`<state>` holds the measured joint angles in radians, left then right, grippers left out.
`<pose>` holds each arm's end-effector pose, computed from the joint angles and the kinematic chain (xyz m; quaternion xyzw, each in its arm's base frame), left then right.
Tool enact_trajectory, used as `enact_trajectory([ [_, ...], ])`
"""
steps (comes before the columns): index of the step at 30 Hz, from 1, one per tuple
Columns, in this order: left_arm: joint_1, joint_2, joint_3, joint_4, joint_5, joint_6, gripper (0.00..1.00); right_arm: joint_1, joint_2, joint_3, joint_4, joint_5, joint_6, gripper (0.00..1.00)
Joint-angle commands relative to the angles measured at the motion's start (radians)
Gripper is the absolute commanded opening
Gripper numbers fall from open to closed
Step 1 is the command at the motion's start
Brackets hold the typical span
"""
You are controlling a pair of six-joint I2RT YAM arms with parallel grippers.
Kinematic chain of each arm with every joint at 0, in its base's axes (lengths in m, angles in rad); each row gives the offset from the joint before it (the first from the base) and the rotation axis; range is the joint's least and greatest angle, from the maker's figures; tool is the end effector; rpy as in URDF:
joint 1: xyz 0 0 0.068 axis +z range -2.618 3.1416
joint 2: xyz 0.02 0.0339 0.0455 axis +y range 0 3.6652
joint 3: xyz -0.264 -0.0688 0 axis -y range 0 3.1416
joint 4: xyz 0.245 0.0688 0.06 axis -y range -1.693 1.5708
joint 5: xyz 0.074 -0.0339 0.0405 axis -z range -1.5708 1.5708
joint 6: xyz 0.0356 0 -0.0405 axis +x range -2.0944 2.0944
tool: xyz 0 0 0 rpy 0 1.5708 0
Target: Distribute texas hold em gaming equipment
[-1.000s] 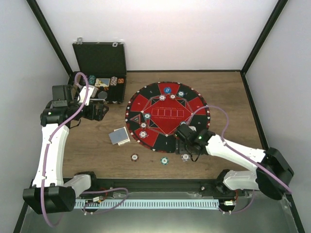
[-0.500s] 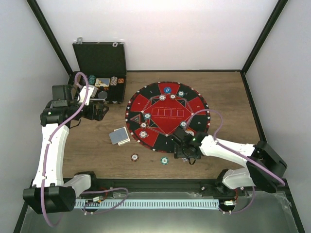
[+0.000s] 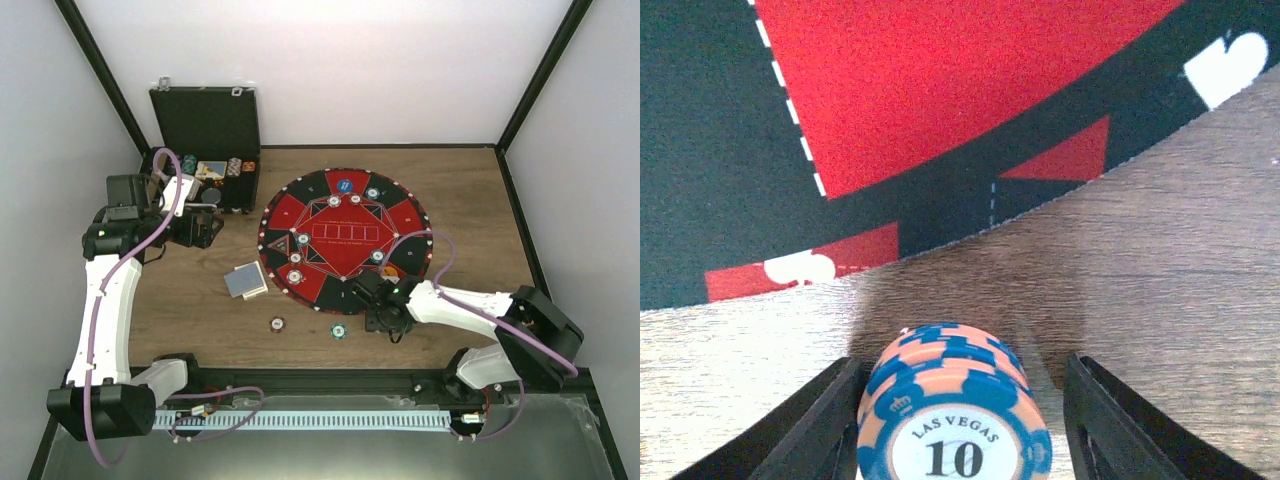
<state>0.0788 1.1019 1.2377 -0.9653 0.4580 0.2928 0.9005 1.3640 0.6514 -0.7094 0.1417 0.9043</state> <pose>0.2074 0.0006 0.3635 0.1787 0.8938 -0.1428 0.3858 0.1323 0.1588 0.1491 0.0072 0.9947 0.0144 0.1014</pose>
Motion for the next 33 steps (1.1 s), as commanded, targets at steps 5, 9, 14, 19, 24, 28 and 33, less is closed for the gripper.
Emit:
enact_trajectory([
  [5, 0.005, -0.008, 0.024, -0.004, 0.022, 0.007, 1.0, 0.008, -0.003, 0.021, -0.003, 0.004, 0.003, 0.51],
  [9, 0.006, -0.011, 0.025, -0.007, 0.018, 0.009, 1.0, 0.009, -0.018, 0.029, -0.01, 0.002, 0.0, 0.49],
  [14, 0.005, -0.01, 0.023, -0.009, 0.02, 0.009, 1.0, 0.009, -0.031, 0.038, -0.022, -0.001, -0.006, 0.5],
  [19, 0.006, -0.012, 0.024, -0.009, 0.023, 0.008, 1.0, 0.009, -0.035, 0.039, -0.025, -0.001, -0.007, 0.52],
  [24, 0.006, -0.013, 0.022, -0.009, 0.022, 0.008, 1.0, 0.009, -0.037, 0.038, -0.028, 0.004, -0.005, 0.49],
  [28, 0.005, -0.015, 0.022, -0.009, 0.021, 0.01, 1.0, 0.009, -0.033, 0.037, -0.028, 0.004, -0.004, 0.44],
  [33, 0.006, -0.017, 0.025, -0.01, 0.018, 0.01, 1.0, 0.009, -0.026, 0.04, -0.033, 0.004, -0.003, 0.38],
])
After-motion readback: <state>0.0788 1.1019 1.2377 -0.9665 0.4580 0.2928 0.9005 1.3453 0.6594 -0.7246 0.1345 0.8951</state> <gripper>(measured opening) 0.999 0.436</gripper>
